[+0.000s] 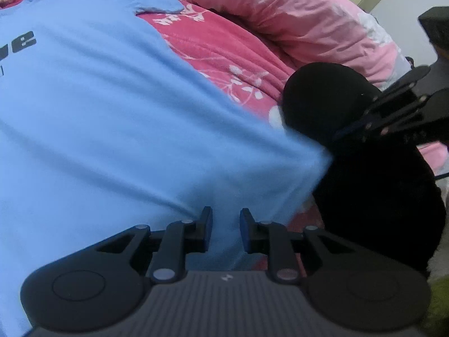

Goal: Fold clothes

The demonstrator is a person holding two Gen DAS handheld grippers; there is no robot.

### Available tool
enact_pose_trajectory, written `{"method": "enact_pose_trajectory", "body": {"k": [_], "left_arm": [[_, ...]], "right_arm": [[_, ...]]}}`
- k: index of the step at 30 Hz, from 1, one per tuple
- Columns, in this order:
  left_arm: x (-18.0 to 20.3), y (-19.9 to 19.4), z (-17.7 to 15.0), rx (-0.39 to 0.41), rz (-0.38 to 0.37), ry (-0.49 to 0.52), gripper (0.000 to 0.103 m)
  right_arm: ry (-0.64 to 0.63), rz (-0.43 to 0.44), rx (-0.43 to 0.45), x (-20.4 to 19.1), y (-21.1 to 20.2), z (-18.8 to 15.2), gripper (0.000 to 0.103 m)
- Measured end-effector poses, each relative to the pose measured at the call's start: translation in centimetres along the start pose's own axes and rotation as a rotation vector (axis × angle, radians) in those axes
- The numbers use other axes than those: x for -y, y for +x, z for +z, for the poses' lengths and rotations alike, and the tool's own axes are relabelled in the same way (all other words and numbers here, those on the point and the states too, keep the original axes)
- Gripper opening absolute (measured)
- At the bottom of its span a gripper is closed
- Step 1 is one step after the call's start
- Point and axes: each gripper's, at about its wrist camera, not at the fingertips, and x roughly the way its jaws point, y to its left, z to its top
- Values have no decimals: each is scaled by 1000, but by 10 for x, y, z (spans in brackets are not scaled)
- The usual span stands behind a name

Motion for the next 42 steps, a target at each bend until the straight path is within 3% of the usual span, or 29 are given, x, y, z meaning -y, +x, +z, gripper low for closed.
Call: {"method": "enact_pose_trajectory", "body": {"k": [5,7,10,13,15,17,21,25,29,32,37,42], "left_arm": [[6,3,-3,-15,-22,16,22],[8,4,-5,-22,-23,22,22],[12,6,-8,-34,-29,26,22],[14,0,-15,-47,-20,45,23],[12,-14,-19,-43,24,47,23],[2,-40,-25,-1,83,-8,26],[-33,-109,-54,117,233,-239,29],[-49,-165,-103,206,363,-463,30],[-51,-178,-146,214,456,-604,30],[-53,-167,-161,208,498,-642,30],[-56,-148,-153,257,532,-630,29],[-51,-136,-133,315,487,-526,26]], "right_arm": [[-14,-30,113,5,-32,15,6],[18,32,179,10,-36,36,7],[175,197,232,33,-15,83,13],[348,285,212,52,21,131,17],[411,334,194,52,33,147,17],[337,378,238,35,31,151,17],[107,452,321,-10,24,152,18],[-143,527,321,-64,26,138,19],[-370,625,299,-116,24,120,19],[-498,704,296,-153,20,109,19],[-504,796,231,-207,34,116,19],[-451,774,147,-255,55,137,20]]}}
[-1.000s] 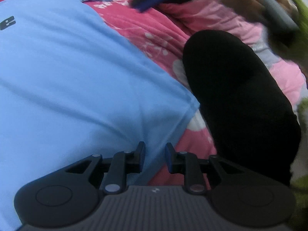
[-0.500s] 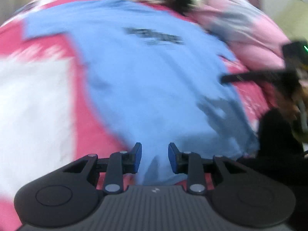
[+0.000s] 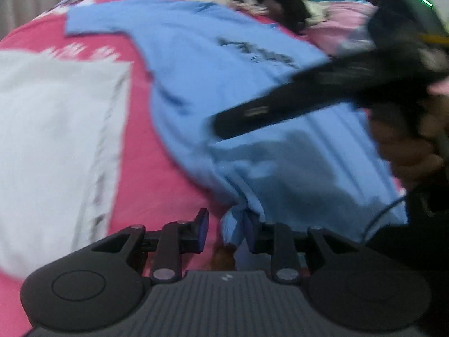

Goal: Fold clothes

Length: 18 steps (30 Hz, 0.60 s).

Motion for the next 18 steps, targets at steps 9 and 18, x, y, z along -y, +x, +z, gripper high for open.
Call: {"method": "enact_pose_trajectory", "body": {"k": [9,18], "left_arm": [[46,10,13,48,-103,184,29],[28,-14,8,52,-98,79,33]], "right_arm": [[-16,-130,-39,10,20,16,4],[160,-214,100,72,-16,9,7]]}}
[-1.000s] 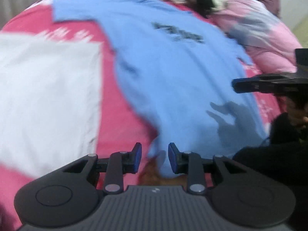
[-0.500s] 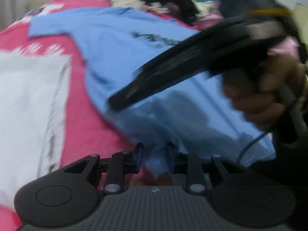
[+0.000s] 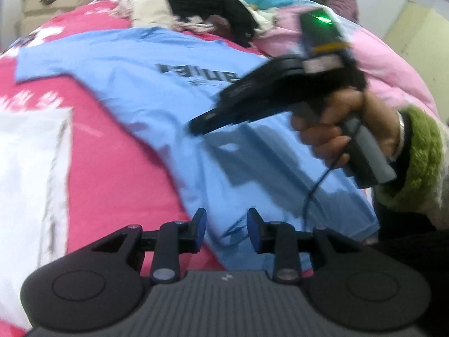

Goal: Fold clothes

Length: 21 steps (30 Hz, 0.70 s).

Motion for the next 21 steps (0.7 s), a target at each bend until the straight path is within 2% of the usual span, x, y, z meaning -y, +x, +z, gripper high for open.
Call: {"method": "enact_pose_trajectory", "body": {"k": [6,9,13,15,18,19,21], "left_arm": [[-24,7,2,-16,-9,-96,35],[-24,20,10,-25,-17,-109,35],[-15,42,19,-67,7,-93,34],[-14,48,22,-82,15,-95,24],[-12,42,25,-64,-20,-94,18],[-11,37,24,-58,-39,-94,18],[-10,30,25,-49,-78,-95,26]], "right_arm": [[75,15,87,18,-31,-1,8],[104,52,73,23,-44,-7,8],[127,53,48,22,-51,-20,9],[148,62,48,23,-54,-26,9],[168,82,49,24,-57,-33,9],[168,92,48,22,-57,-36,9],[161,115,43,18,-56,-40,9]]}}
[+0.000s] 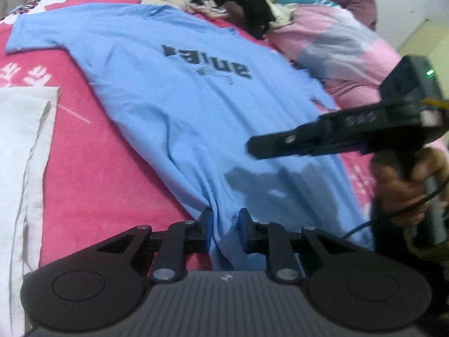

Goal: Fold clothes

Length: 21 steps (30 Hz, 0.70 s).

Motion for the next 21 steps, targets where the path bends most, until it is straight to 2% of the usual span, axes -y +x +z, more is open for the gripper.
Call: {"method": "enact_pose_trajectory", "body": {"k": [2,5,9,11,13,16,18,21], "left_arm": [[0,-5,1,13,-34,-5,29],[3,-2,1,7,-38,11,29],[16,5,-1,-7,-43,84,30],[21,12,-3,-14,-49,112,32],[24,18,-4,-23,-57,130,33],[28,23,-5,-33,-67,156,35],[28,21,-5,-34,-74,170,36],[17,5,-4,-20,-88,123,37]], "right_arm": [[-3,14,-7,-2,2,-4,9],[0,23,-20,-3,5,-7,9],[-38,35,-55,-11,9,-8,9],[-55,17,-80,-12,13,-10,11],[-50,2,-110,-10,20,-12,18],[-42,-24,-142,-5,28,-16,20],[-36,-35,-145,-2,30,-19,17],[-10,-32,-110,3,23,-20,4]]}}
